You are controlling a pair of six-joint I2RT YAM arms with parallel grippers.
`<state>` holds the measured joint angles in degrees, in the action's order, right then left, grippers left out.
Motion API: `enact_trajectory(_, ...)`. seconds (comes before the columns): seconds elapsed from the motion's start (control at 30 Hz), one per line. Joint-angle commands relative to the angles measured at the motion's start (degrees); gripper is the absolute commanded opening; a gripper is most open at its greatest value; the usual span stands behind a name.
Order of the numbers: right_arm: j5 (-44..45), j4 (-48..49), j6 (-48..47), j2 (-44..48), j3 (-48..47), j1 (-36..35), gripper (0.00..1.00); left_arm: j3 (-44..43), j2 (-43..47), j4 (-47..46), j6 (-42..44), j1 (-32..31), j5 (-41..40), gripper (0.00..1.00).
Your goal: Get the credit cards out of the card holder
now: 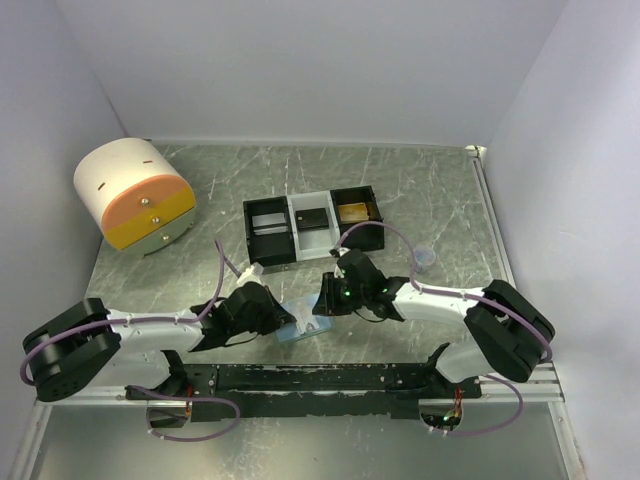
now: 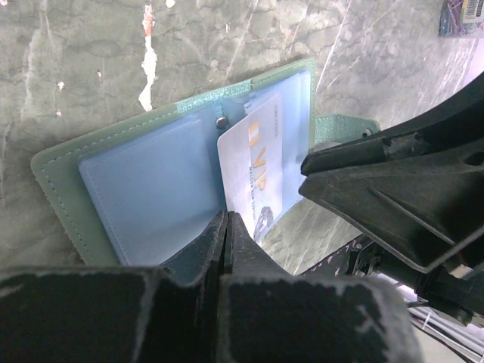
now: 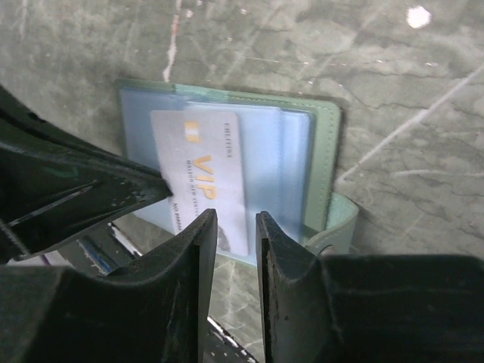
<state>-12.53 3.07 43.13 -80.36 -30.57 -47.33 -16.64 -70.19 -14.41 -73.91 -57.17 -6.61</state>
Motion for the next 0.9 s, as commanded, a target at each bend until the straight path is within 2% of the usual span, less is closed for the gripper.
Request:
enact_trajectory(0.0, -4.1, -0.3, -1.8, 1.8, -2.5, -0.2, 0.28, -2.2, -0.4, 1.2, 1.3, -0.4, -0.7, 0.07)
enact_trajectory(0.17, -6.4, 1.5, -1.5, 0.3, -3.4, -0.3, 0.29, -2.0, -0.1, 1.4, 1.2, -0.4, -0.7, 0.07)
enact_trajectory(0.33, 0.4, -4.0, -1.9, -3.6, -5.5, -0.3, 0.3, -1.8, 0.1, 0.9, 1.3, -0.4, -0.6, 0.08)
enact_trajectory(0.5, 1.5, -4.2, -1.5, -6.0, -3.7, -0.2, 0.3, -1.0, -0.2, -3.1, 1.8, -0.4, 1.1, 0.21)
enact_trajectory(0.63, 1.7, -2.6, 0.5, -5.5, -0.3, -0.2, 0.29, 0.1, -1.8, -7.5, 1.0, -0.4, 2.2, 0.38)
enact_trajectory(0.87, 2.1, -1.3, 2.0, -5.0, 2.4, -0.2, 0.28, 2.8, -4.9, -15.4, -1.9, -0.4, 3.1, 0.4)
